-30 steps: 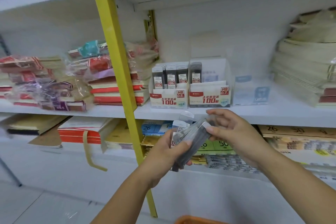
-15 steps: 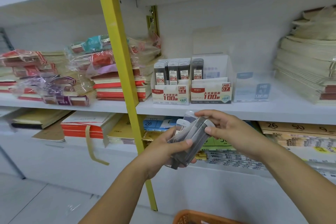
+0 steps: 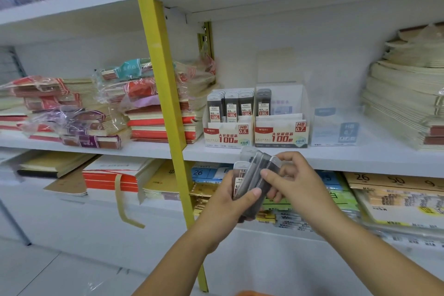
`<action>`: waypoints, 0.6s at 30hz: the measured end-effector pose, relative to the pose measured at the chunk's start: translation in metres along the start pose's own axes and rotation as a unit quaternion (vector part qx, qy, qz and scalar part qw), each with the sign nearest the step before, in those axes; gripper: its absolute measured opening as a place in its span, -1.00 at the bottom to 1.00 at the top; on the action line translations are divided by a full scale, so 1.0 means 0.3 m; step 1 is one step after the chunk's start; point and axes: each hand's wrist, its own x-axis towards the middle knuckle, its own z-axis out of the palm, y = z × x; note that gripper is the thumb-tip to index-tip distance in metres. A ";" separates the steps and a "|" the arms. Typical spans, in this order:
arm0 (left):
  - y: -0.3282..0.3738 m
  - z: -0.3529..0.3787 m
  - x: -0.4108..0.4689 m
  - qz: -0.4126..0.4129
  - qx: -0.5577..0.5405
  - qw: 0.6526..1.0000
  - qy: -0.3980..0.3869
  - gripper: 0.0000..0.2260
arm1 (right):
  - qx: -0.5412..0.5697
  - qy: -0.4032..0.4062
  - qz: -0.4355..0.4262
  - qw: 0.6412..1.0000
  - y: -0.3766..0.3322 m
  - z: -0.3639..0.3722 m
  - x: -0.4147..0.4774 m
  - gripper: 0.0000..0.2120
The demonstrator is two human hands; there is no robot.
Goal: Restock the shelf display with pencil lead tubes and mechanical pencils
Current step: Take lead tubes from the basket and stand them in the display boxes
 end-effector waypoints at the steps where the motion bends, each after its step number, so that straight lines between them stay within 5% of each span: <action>1: -0.001 0.000 0.001 0.001 -0.003 1.000 0.005 -0.76 | 0.004 -0.007 0.005 1.000 0.001 -0.001 0.005 -0.75; 9: -0.021 -0.040 0.003 -0.036 -0.049 0.996 0.065 -0.80 | 0.084 -0.097 0.033 0.991 0.021 -0.041 0.035 -0.61; 18: -0.007 -0.052 0.016 -0.011 -0.051 0.993 0.106 -0.80 | 0.101 -0.026 0.013 0.994 -0.042 -0.030 0.036 -0.68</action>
